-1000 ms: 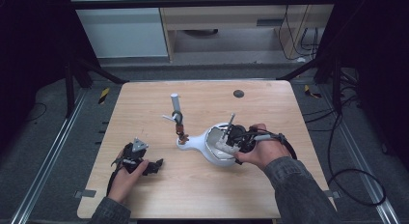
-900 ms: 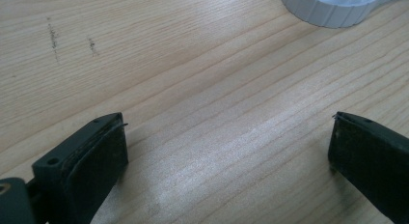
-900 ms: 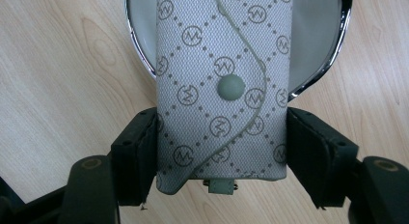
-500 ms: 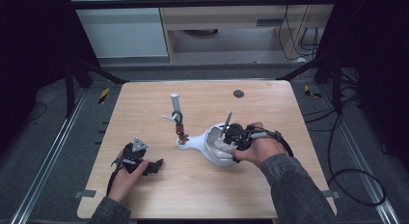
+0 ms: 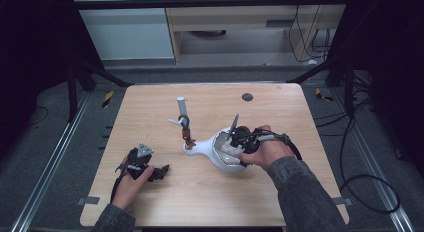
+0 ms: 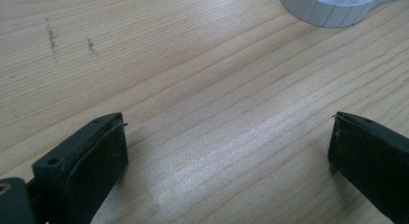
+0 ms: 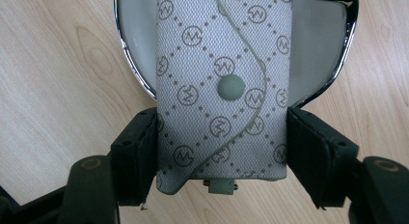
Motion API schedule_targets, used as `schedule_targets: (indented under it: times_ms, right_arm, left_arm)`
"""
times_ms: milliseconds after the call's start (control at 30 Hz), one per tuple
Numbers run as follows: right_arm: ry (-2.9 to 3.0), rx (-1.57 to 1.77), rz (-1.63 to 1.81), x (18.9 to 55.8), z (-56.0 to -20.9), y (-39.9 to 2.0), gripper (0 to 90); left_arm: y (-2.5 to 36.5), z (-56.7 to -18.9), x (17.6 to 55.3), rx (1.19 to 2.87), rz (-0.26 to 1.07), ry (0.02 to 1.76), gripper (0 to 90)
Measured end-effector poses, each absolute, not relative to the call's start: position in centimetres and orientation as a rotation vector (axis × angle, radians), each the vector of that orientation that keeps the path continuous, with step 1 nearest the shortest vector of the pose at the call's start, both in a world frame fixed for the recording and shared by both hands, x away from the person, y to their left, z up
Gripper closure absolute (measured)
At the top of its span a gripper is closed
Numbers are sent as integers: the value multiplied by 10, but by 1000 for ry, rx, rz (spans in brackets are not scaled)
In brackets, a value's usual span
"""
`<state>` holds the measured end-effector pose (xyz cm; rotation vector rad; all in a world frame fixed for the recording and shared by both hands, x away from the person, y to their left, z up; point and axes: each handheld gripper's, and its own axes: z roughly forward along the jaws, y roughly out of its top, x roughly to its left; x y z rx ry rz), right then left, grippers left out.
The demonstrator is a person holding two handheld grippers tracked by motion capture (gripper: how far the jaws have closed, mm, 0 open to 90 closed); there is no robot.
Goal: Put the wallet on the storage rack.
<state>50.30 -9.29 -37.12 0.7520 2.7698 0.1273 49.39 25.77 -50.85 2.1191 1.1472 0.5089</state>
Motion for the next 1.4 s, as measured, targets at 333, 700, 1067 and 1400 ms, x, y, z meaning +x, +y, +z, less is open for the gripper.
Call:
schedule_targets:
  times_ms: [333, 700, 1067, 1400]
  right_arm:
    - [2781, 751, 120, 507, -374, -88, 314]
    - [2786, 745, 108, 511, -376, -82, 313]
    - [2797, 731, 118, 515, -378, -79, 313]
    - [2786, 720, 95, 515, -383, -73, 312]
  left_arm:
    - [258, -508, 494, 2120, 508, 1146, 0]
    - [258, -508, 494, 2123, 506, 1143, 0]
    - [257, -508, 494, 2121, 505, 1142, 0]
    - [257, -509, 494, 2119, 506, 1140, 0]
